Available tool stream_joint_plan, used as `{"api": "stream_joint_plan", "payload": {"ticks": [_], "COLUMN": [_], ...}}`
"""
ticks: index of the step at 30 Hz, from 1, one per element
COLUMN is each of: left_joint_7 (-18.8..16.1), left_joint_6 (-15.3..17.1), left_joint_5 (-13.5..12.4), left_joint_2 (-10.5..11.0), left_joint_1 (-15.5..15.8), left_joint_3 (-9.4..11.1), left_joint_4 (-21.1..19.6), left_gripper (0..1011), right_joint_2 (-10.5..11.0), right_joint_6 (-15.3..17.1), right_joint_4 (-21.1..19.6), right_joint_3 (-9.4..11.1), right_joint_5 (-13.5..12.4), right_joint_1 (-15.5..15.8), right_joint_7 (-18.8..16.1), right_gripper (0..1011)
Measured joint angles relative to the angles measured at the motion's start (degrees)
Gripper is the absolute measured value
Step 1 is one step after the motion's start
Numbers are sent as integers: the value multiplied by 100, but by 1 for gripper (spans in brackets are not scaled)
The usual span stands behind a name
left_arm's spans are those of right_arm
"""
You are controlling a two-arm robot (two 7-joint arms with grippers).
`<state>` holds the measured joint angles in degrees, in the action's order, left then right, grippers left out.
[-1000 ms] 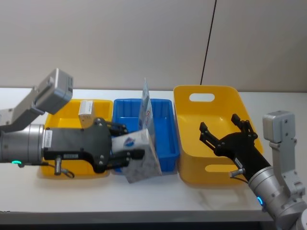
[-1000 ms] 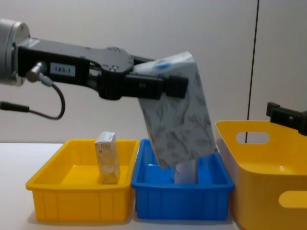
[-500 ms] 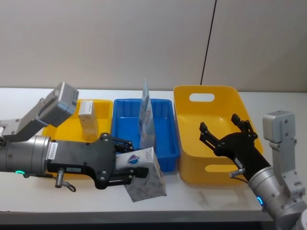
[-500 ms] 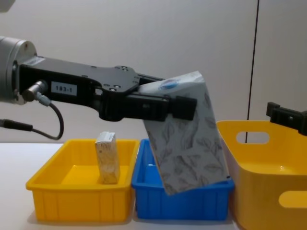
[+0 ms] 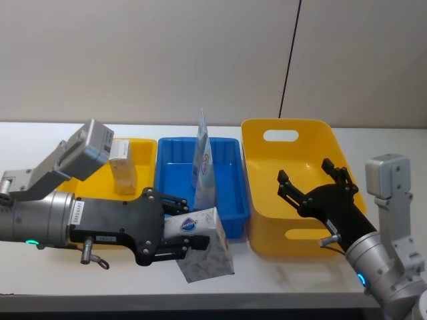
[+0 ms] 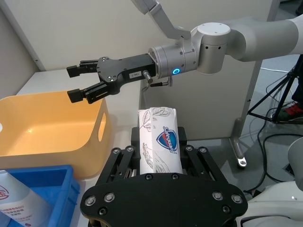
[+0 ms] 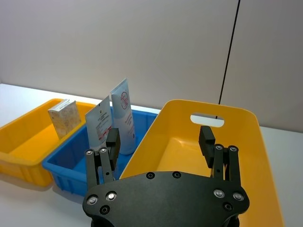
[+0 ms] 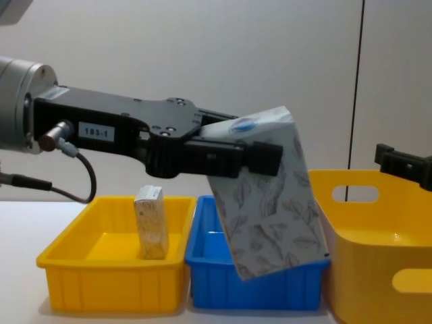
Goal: Bimanual collaborative sorting of washing and personal care products
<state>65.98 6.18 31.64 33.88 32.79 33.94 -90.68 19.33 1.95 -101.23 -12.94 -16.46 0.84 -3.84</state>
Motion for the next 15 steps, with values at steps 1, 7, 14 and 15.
{"api": "stream_joint_plan", "payload": {"ticks": [1,7,14,15], "left_joint_7": [-2,-11,-18,-19], "left_joint_6": [-3,-16,-27,-28], "left_joint_5": [0,-4,-8,-8], "left_joint_2": [0,-3,-6,-6], "left_joint_1": [0,0,0,0], "left_joint_3": [1,13,22,22], "left_joint_4": [1,4,9,9], "left_gripper": [369,369,369,369], "right_joint_2": [0,39,175,201], "right_joint_6": [0,18,86,96], "right_joint_4": [0,-12,-65,-74], "right_joint_3": [1,11,46,54], "right_joint_5": [0,-54,-236,-262], "right_joint_1": [-1,-24,-72,-78], "right_joint_7": [-2,-146,-512,-557], "right_gripper": [1002,1002,1002,1002]}}
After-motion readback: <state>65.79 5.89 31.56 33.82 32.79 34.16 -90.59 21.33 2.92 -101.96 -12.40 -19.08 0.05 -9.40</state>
